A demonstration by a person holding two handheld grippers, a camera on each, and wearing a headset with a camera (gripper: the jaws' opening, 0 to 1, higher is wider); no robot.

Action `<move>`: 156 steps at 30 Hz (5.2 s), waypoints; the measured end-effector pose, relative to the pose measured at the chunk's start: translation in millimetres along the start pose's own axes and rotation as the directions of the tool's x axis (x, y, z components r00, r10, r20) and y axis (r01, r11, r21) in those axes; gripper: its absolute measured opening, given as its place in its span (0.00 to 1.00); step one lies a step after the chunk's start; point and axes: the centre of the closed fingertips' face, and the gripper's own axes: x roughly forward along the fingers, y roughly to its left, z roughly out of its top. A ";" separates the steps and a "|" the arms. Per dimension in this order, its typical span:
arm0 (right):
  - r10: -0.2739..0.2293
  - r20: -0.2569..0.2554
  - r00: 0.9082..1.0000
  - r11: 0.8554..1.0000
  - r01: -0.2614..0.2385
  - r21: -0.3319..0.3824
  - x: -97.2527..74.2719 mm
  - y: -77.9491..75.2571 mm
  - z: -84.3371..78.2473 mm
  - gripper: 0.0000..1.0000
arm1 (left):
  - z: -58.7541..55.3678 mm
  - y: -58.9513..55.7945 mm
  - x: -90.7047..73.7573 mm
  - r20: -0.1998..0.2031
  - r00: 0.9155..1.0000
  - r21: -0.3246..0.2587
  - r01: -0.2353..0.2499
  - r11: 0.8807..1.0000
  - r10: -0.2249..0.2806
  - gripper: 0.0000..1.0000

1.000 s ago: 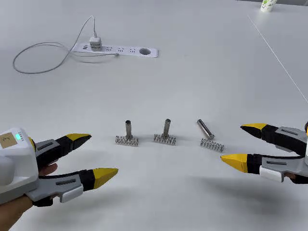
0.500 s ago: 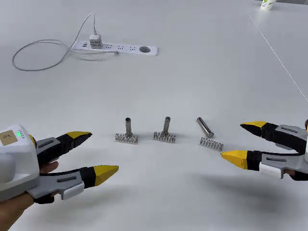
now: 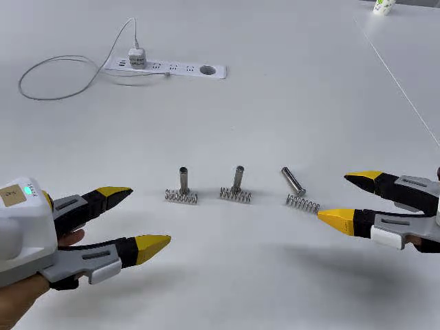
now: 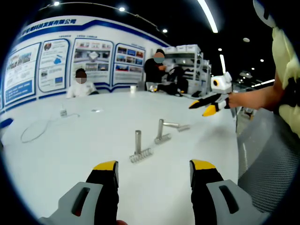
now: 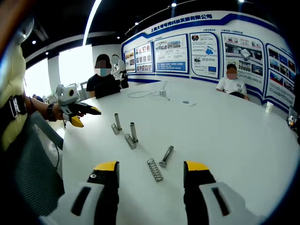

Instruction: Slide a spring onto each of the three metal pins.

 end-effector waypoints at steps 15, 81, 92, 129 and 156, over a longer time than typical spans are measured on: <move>-0.020 -0.023 1.000 1.000 0.020 0.000 7.8 -12.7 8.6 0.51 | 0.7 -0.8 0.3 0.001 1.000 -0.001 0.003 1.000 -0.003 0.62; -0.185 -0.323 0.928 0.977 0.210 0.045 109.8 -45.6 -17.1 0.20 | -9.4 -4.1 0.4 -0.005 1.000 -0.028 0.000 1.000 0.000 0.59; -0.197 -0.349 0.916 0.969 0.236 0.073 111.3 -48.8 -21.7 0.16 | -10.2 -4.4 1.0 -0.008 1.000 -0.031 0.003 1.000 -0.003 0.59; -0.229 -0.292 0.929 0.952 0.276 0.131 80.7 -41.1 -5.3 0.09 | -8.4 -6.0 1.3 0.004 1.000 -0.033 0.008 0.999 -0.007 0.58; -0.234 -0.207 0.950 0.963 0.257 0.088 70.8 -29.3 6.3 0.09 | -4.3 -7.1 1.1 0.010 1.000 -0.025 0.011 1.000 -0.011 0.58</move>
